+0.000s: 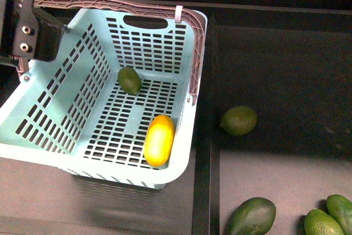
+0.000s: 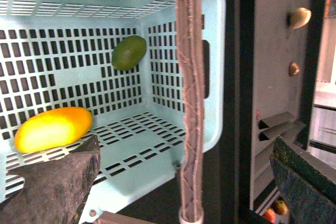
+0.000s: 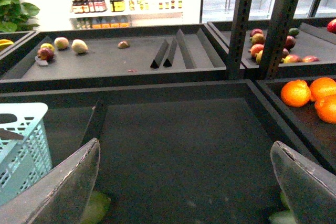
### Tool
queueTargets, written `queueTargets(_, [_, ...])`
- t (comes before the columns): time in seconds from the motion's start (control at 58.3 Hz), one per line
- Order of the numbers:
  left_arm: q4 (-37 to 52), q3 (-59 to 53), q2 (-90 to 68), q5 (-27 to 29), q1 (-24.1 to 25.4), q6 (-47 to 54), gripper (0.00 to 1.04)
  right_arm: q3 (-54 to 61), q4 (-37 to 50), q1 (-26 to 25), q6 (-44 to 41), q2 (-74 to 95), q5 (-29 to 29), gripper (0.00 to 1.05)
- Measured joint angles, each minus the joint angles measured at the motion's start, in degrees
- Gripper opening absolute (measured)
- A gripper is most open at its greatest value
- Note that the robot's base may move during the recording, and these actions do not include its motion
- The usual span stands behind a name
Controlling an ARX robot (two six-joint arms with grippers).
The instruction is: Pick mango and avocado into basket
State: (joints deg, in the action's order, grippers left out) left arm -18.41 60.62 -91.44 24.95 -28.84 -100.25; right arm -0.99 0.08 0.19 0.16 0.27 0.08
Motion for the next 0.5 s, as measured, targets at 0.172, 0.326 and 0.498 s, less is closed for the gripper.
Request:
queueTargets(0.172, [-0.04,-0.02,0.37,0.09,-0.02,-0.13,0.97,0.00,0.00,0.00,0.00,0.00,0.02,0.96])
queueTargets(0.326, [31.28,-14.08,2.95,0.48,1.44,26.84,0.80,0.00,0.00,0.00,0.00,0.00,0.04,0.96])
queueTargets(0.498, [70.71,-34.67,12.68,-4.33,7.87,79.84,0.46,0.00,0.00,0.00,0.00,0.00,0.07,0.96])
